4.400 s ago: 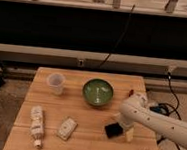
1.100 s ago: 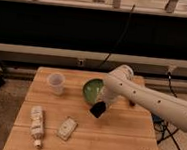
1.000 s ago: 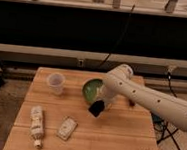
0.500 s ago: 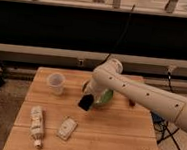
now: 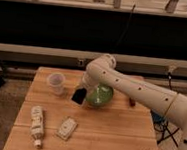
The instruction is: Place the eraser in the ceramic cup
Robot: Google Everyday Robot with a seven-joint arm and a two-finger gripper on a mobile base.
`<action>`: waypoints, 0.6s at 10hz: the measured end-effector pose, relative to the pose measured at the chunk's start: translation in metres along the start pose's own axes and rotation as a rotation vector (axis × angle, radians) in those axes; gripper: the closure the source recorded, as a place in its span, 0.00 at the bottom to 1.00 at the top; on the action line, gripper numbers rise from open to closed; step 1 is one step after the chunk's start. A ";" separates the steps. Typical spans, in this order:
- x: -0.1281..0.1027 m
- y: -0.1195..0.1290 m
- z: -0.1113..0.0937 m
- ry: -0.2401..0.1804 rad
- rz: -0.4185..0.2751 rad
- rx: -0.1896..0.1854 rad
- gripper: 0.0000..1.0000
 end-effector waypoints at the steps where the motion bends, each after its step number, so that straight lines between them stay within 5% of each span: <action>1: 0.006 -0.008 -0.001 0.009 -0.028 0.016 1.00; 6: 0.040 -0.042 -0.016 0.054 -0.124 0.116 1.00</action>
